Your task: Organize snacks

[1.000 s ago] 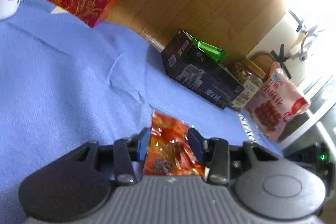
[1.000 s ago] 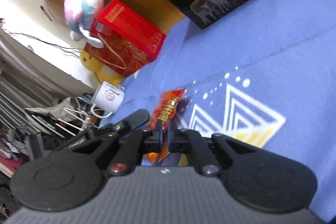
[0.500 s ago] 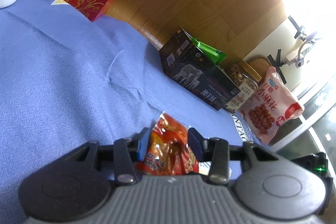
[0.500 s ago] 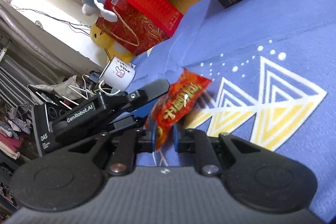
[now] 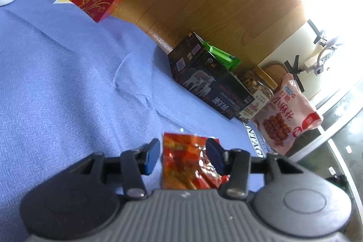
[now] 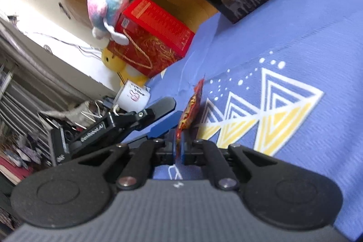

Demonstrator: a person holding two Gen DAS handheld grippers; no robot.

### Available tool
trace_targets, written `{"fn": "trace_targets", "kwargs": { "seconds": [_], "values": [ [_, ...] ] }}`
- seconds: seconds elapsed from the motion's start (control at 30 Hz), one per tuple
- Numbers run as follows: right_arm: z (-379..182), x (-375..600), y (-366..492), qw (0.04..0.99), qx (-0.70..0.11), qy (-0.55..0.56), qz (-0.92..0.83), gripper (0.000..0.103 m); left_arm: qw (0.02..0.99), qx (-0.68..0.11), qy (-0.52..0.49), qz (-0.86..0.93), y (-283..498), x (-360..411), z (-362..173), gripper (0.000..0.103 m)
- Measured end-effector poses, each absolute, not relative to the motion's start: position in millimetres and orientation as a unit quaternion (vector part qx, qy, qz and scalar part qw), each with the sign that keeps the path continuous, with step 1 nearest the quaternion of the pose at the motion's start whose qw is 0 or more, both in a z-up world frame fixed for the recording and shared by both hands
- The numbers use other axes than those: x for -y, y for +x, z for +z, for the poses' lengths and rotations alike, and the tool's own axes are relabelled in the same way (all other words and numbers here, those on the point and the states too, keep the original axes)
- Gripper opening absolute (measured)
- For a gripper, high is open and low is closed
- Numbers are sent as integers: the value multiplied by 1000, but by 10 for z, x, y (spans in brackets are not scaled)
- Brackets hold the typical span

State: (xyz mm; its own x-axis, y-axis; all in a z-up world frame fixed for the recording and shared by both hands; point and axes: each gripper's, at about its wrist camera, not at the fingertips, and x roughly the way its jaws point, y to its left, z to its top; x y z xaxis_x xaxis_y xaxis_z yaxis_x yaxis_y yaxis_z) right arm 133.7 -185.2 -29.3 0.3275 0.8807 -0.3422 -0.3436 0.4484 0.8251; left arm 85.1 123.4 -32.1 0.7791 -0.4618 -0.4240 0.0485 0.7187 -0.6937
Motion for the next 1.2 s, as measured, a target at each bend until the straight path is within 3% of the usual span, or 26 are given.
{"fn": "trace_targets", "kwargs": {
  "seconds": [0.47, 0.63, 0.83, 0.9, 1.03, 1.1, 1.2],
  "values": [
    [-474, 2250, 1217, 653, -439, 472, 397, 6, 872, -300, -339, -185, 843, -1167, -316, 60],
    [-358, 2233, 1144, 680, -436, 433, 400, 6, 871, -301, -342, -184, 847, -1171, -326, 60],
    [-227, 2027, 1062, 739, -441, 330, 389, 14, 875, -305, -328, -183, 851, -1118, -314, 60],
    [-242, 1961, 1082, 741, -447, 317, 387, 23, 875, -306, -325, -185, 851, -1109, -314, 60],
    [-278, 1846, 1109, 738, -451, 313, 393, 21, 874, -306, -327, -187, 852, -1115, -325, 60],
    [-288, 1821, 1108, 735, -451, 316, 396, 7, 874, -306, -328, -188, 856, -1117, -323, 60],
    [-284, 1842, 1095, 738, -444, 324, 392, 6, 873, -306, -329, -189, 852, -1120, -323, 60]
  ]
}}
